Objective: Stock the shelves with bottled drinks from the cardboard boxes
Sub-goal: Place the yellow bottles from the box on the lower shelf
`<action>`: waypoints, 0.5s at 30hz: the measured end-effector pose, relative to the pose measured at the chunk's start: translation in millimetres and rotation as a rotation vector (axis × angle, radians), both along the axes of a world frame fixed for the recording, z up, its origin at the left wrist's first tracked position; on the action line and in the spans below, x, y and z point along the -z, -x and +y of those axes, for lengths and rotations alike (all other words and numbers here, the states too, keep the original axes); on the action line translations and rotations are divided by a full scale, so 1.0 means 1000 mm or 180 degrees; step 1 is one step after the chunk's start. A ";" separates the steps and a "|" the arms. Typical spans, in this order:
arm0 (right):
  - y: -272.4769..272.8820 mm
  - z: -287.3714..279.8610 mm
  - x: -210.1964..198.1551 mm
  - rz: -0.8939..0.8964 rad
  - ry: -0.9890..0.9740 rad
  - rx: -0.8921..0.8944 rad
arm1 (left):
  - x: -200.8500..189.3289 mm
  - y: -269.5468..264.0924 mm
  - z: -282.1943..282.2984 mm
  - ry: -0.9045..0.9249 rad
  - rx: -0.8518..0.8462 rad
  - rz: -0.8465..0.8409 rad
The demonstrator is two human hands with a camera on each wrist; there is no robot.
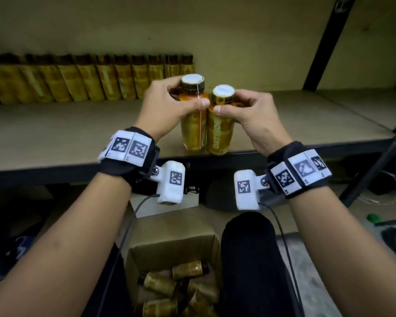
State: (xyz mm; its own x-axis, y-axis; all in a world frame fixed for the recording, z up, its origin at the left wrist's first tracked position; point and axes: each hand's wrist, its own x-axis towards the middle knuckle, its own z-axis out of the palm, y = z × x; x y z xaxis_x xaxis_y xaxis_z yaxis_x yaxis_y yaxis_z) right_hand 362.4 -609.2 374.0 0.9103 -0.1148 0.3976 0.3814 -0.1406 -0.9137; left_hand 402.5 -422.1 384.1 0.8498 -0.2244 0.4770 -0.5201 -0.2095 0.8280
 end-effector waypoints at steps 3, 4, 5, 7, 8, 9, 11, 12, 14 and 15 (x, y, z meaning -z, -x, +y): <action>-0.011 -0.009 0.000 0.0262 0.0047 0.0061 | 0.006 -0.016 -0.005 -0.0081 0.0079 0.0390; -0.015 -0.013 -0.001 0.0347 0.0140 0.0017 | 0.005 -0.022 -0.006 -0.0081 0.0127 0.0478; -0.018 -0.015 -0.003 0.0425 0.0294 -0.0047 | 0.003 -0.027 -0.007 -0.0132 0.0178 0.0544; -0.024 -0.017 -0.012 0.0566 0.0519 -0.0144 | -0.003 -0.039 -0.009 -0.0281 0.0286 0.0689; -0.027 -0.017 -0.016 0.0643 0.0556 -0.0192 | -0.006 -0.045 -0.009 -0.0347 0.0349 0.0771; -0.030 -0.018 -0.020 0.0723 0.0586 -0.0260 | -0.009 -0.051 -0.010 -0.0365 0.0402 0.0855; -0.040 -0.023 -0.027 0.0852 0.0672 -0.0346 | -0.013 -0.066 -0.015 -0.0259 0.0410 0.1014; -0.047 -0.026 -0.030 0.0929 0.0714 -0.0344 | -0.016 -0.073 -0.018 -0.0230 0.0372 0.1055; -0.061 -0.032 -0.036 0.1107 0.0789 -0.0304 | -0.019 -0.093 -0.029 -0.0327 0.0245 0.1054; -0.069 -0.034 -0.038 0.1174 0.0832 -0.0272 | -0.019 -0.105 -0.035 -0.0483 0.0185 0.1010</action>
